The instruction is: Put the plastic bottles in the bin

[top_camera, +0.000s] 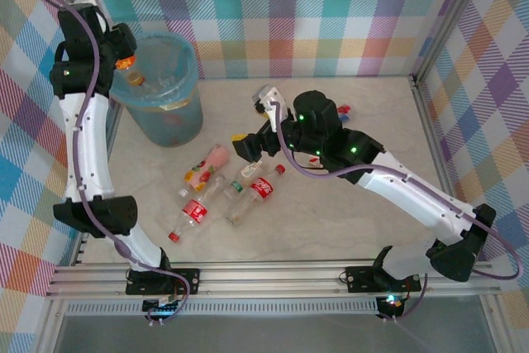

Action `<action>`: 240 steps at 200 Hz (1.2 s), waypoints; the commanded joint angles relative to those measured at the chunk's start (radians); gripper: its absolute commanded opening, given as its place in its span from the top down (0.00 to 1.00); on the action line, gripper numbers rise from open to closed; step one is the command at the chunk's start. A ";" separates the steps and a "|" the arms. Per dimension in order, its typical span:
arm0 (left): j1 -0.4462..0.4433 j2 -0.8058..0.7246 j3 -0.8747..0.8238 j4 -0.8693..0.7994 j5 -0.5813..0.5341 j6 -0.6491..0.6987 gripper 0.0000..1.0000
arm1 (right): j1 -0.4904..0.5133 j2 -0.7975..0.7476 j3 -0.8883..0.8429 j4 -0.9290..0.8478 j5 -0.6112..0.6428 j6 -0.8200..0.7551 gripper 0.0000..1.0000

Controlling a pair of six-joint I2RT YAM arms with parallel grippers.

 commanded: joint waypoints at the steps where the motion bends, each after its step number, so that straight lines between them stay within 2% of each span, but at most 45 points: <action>1: 0.060 0.052 -0.015 0.051 0.017 0.023 0.54 | -0.003 0.037 0.024 0.039 -0.060 0.042 0.03; 42: 0.066 0.107 -0.137 0.192 0.070 0.079 0.52 | -0.002 0.120 0.036 0.077 -0.164 0.135 0.06; 73: 0.065 0.155 -0.192 0.229 0.139 0.092 0.50 | -0.002 0.154 0.046 0.071 -0.170 0.143 0.07; 104: 0.065 0.208 -0.203 0.225 0.149 0.093 0.45 | -0.002 0.162 0.050 0.051 -0.164 0.130 0.07; 158: 0.066 0.252 -0.198 0.204 0.149 0.089 0.22 | -0.001 0.160 0.039 0.037 -0.155 0.133 0.07; 208: 0.066 0.223 -0.107 0.154 0.165 0.073 0.20 | -0.003 0.156 0.088 -0.031 -0.128 0.088 0.07; 240: 0.057 0.146 -0.063 0.121 0.198 0.045 0.20 | -0.032 0.127 0.102 -0.130 -0.043 0.009 0.08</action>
